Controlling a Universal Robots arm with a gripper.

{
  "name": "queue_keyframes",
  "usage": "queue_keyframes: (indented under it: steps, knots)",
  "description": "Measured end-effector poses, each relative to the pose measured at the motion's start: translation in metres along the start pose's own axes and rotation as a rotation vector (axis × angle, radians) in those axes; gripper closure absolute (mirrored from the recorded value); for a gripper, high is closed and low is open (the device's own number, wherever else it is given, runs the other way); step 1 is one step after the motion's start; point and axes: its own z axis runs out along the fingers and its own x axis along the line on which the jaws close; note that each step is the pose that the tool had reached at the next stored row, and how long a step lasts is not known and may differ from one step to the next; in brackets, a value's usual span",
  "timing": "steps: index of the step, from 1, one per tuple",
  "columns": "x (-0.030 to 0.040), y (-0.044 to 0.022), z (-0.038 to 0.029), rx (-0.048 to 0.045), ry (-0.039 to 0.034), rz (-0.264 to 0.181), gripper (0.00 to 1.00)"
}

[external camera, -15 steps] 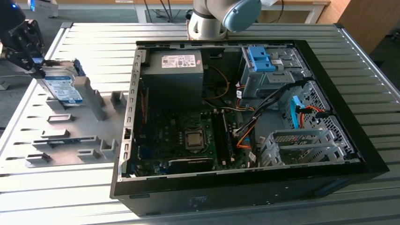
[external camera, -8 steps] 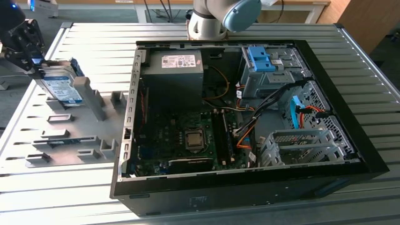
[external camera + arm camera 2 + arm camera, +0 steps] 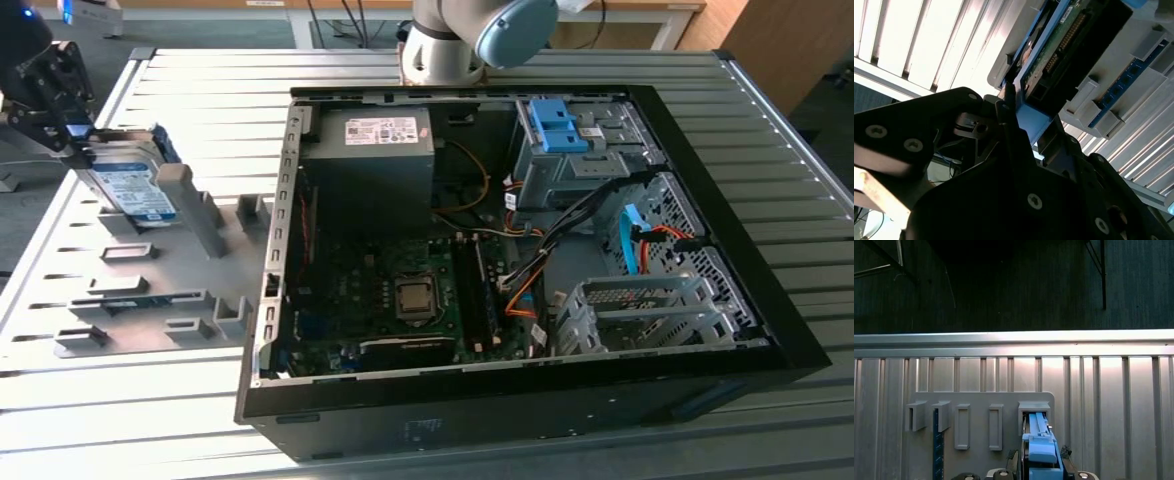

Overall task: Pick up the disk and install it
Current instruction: 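Pick up the disk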

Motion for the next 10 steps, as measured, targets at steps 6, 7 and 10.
queue_keyframes:
  steps: [6, 7, 10]
  knots:
    - [0.0000, 0.0001, 0.0000, 0.0000, 0.0000, 0.000, 0.64]
    - [0.0000, 0.0001, 0.0000, 0.0000, 0.0000, 0.000, 0.64]
    - [0.0000, 0.0001, 0.0000, 0.0000, 0.0000, 0.000, 0.64]
